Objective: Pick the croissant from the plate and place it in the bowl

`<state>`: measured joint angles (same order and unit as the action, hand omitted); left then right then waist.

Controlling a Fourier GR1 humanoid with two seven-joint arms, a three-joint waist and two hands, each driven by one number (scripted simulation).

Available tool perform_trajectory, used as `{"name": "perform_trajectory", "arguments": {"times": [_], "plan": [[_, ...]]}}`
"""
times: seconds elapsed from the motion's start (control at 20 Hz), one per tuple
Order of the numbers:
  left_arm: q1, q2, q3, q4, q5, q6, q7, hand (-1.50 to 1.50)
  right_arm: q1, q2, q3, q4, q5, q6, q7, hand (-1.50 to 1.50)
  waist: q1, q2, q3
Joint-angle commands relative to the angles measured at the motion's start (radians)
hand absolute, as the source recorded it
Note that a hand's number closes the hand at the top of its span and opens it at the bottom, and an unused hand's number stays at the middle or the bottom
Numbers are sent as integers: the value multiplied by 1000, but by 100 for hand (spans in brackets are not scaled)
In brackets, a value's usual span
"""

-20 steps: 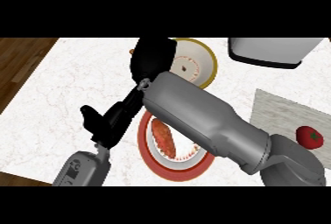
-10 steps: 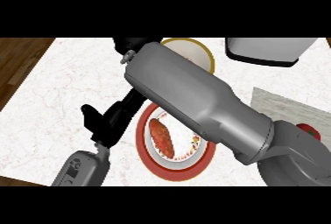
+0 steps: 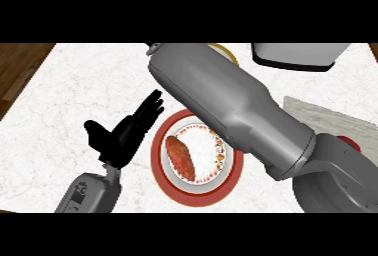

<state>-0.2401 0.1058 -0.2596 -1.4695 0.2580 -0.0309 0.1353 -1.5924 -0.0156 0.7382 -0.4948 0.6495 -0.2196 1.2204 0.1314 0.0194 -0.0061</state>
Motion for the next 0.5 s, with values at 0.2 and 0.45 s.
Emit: {"name": "perform_trajectory", "arguments": {"times": [0.2,0.45], "plan": [[8,17,25,-8,1,-5,-14,0,60,15,-13,150,41,-189,104,150,-23,12,2],[33,-3,-4,-19,-17,6,-17,0,63,15,-27,270,62,-191,43,150,-28,14,3]]}}
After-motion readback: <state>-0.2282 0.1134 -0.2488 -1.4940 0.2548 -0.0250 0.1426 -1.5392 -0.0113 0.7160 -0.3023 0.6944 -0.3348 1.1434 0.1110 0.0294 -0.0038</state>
